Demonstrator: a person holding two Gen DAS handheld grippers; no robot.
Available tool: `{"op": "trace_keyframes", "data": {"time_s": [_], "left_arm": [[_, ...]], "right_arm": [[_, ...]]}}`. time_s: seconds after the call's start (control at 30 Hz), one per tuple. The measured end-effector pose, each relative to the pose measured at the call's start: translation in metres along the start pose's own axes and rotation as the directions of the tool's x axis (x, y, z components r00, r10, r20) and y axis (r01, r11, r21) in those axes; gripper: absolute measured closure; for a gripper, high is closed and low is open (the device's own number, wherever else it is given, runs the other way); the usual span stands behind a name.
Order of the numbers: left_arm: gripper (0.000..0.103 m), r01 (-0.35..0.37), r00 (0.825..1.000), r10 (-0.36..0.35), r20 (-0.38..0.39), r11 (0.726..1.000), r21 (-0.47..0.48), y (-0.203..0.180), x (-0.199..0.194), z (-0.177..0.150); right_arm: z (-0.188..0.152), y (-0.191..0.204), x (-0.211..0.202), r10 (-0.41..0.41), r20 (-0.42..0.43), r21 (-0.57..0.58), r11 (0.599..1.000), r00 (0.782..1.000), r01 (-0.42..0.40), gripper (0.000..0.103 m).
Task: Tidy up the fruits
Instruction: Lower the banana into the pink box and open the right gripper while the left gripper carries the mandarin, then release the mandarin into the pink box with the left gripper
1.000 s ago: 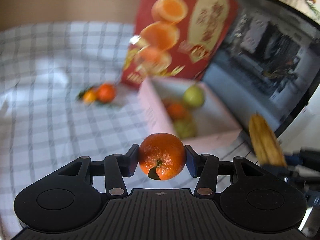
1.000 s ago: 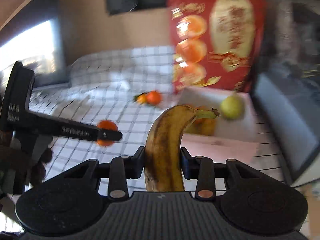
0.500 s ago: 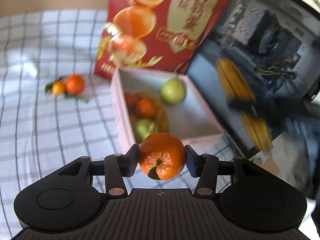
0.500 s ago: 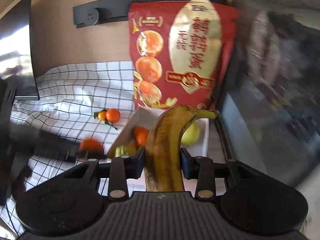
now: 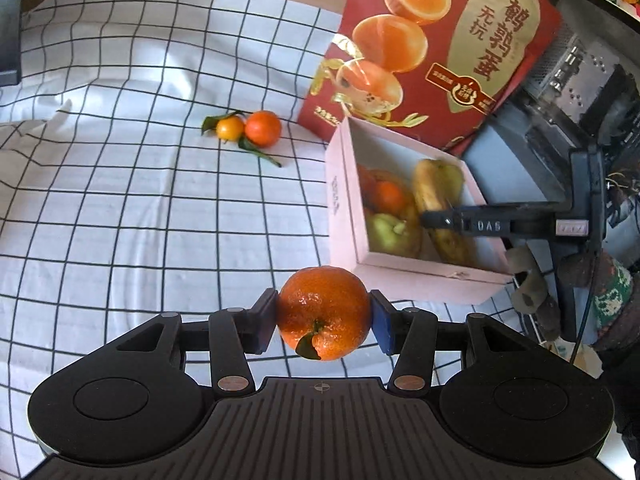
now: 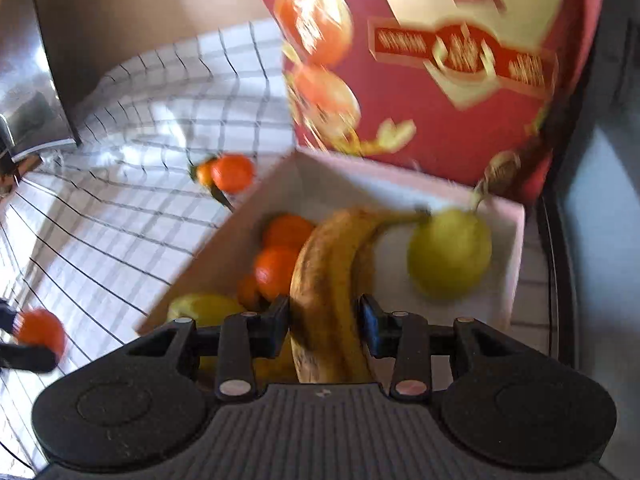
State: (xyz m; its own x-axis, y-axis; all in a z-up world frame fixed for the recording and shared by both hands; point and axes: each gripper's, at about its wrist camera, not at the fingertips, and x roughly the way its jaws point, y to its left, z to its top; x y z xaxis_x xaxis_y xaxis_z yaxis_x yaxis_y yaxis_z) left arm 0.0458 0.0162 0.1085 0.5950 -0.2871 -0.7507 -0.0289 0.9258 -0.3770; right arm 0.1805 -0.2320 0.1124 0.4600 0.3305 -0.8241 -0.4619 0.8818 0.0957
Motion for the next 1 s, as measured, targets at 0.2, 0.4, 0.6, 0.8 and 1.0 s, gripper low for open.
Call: {"op": "trace_keyframes", "data": {"time_s": [0.2, 0.4, 0.6, 0.8, 1.0], "left_arm": [[0.049, 0.02, 1.0, -0.02, -0.01, 1.0, -0.007, -0.007, 0.008, -0.001], [0.049, 0.052, 0.999, -0.052, -0.007, 0.998, 0.019, -0.019, 0.016, 0.005], [0.049, 0.12, 0.993, -0.12, -0.006, 0.987, 0.11, -0.048, 0.025, 0.025], [0.049, 0.189, 0.982, -0.186, -0.033, 0.964, 0.186, -0.09, 0.052, 0.059], [0.049, 0.225, 0.968, -0.204, -0.145, 0.962, 0.156, -0.109, 0.101, 0.068]], "right_arm": [[-0.012, -0.009, -0.001, -0.077, 0.014, 0.02, 0.997, 0.997, 0.076, 0.066], [-0.018, -0.006, -0.031, -0.079, 0.079, 0.022, 0.997, 0.994, 0.077, 0.065], [-0.036, 0.004, -0.074, -0.162, 0.163, 0.079, 0.985, 0.973, 0.151, 0.051], [-0.074, 0.029, -0.115, -0.195, 0.223, 0.102, 0.979, 0.955, 0.176, 0.041], [-0.096, 0.037, -0.135, -0.236, 0.227, 0.139, 0.968, 0.945, 0.208, 0.04]]}}
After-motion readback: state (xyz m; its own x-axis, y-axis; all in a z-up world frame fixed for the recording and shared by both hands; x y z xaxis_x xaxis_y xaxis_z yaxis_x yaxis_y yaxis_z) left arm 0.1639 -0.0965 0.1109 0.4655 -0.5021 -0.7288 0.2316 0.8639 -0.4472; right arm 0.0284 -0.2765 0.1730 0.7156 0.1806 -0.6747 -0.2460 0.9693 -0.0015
